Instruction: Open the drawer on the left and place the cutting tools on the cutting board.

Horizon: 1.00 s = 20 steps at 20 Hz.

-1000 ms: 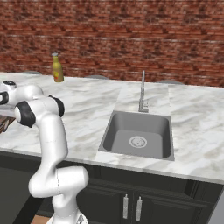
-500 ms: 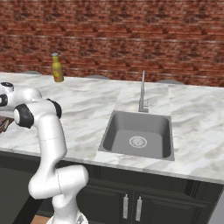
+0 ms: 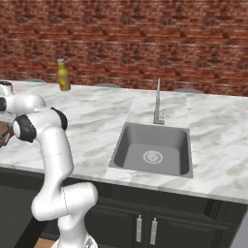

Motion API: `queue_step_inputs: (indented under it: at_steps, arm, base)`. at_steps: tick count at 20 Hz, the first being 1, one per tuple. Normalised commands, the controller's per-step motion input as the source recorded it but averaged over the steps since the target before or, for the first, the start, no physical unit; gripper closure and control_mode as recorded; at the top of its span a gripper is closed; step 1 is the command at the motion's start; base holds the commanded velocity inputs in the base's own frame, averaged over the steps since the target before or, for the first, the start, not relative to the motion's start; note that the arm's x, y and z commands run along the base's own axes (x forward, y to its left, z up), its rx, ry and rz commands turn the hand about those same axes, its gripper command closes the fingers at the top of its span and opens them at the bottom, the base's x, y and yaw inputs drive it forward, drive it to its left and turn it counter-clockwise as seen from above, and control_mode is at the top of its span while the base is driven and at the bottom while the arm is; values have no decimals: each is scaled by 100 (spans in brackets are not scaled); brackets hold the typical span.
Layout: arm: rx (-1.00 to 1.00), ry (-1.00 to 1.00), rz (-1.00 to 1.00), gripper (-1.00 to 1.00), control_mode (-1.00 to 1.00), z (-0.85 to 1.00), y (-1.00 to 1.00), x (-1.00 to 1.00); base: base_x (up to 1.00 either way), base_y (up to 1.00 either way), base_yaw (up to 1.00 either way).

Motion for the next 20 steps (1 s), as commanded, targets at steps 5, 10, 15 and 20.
queue_step_inputs:
  at_steps: [5,10,15,20]
  arm:
    - [-5,0,0,-100,-100,21,-75,-45]
    - [-8,-1,0,-100,-100,0,-99,-61]
    - [-4,-1,0,-100,-100,1,-91,-74]
    - [-1,-1,0,-100,-100,16,-72,-55]
  base:
    - [0,0,0]
    - [0,0,0]
    - [0,0,0]
    - [0,0,0]
